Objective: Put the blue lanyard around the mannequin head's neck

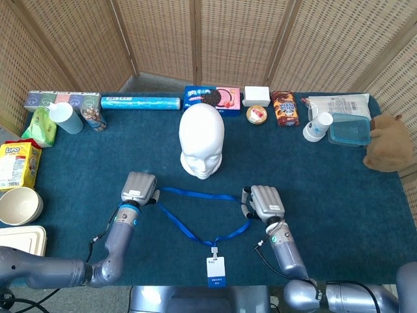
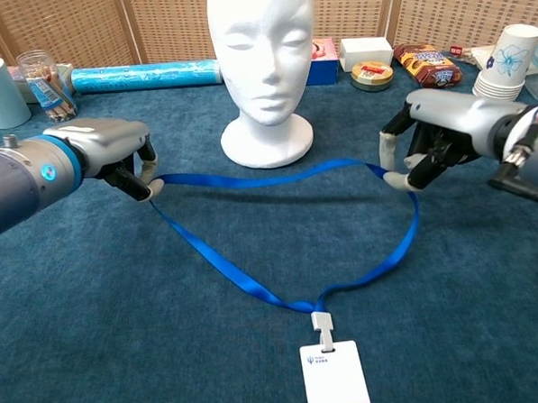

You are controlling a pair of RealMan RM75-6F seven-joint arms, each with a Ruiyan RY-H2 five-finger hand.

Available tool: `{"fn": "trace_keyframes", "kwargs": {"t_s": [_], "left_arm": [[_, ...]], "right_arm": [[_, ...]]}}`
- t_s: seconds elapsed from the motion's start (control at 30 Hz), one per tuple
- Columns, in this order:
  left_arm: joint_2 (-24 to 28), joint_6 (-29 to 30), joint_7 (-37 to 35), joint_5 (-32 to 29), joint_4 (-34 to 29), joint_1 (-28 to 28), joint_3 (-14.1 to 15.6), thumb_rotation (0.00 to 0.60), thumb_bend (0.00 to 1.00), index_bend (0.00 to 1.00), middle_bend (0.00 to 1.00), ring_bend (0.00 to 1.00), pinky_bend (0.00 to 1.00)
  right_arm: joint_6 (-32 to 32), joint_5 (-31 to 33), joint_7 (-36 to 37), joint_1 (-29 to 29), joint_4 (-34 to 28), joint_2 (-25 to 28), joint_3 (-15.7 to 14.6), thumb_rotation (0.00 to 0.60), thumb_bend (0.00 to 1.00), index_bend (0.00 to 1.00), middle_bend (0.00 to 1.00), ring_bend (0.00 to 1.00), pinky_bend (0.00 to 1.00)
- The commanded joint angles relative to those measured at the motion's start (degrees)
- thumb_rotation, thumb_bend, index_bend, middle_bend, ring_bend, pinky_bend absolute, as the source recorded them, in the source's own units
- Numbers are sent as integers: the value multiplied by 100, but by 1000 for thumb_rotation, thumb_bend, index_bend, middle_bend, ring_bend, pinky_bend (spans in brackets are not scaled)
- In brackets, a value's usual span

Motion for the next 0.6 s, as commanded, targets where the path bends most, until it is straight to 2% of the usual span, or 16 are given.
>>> {"fn": "trace_keyframes", "kwargs": {"t_s": [0.03, 0.33, 0.47, 0.6], "left_arm": [[217, 100, -486, 522, -299, 260, 64, 430, 486, 686, 1000, 1000, 1000], [865, 603, -1359, 2042, -1033, 778, 304, 429, 486, 686, 1000, 1000, 1000], [1175, 821, -1727, 2655, -1310, 968, 327, 433, 486, 686, 1000, 1000, 1000], [1784, 1156, -2311, 3422, -1896, 1218, 213, 430, 486, 686, 1000, 1000, 1000]], "right_arm": [[144, -434, 272, -197, -372, 266, -86, 600, 500, 625, 1000, 1000, 1000], [330, -1461, 666, -486, -1281, 926, -193, 600, 500, 627, 1000, 1000, 1000], [411, -1827, 757, -577, -1627, 1145, -224, 600, 500, 629, 1000, 1000, 1000], [359, -2253, 1154, -677, -2262, 1574, -135, 600, 500, 631, 1000, 1000, 1000]]}}
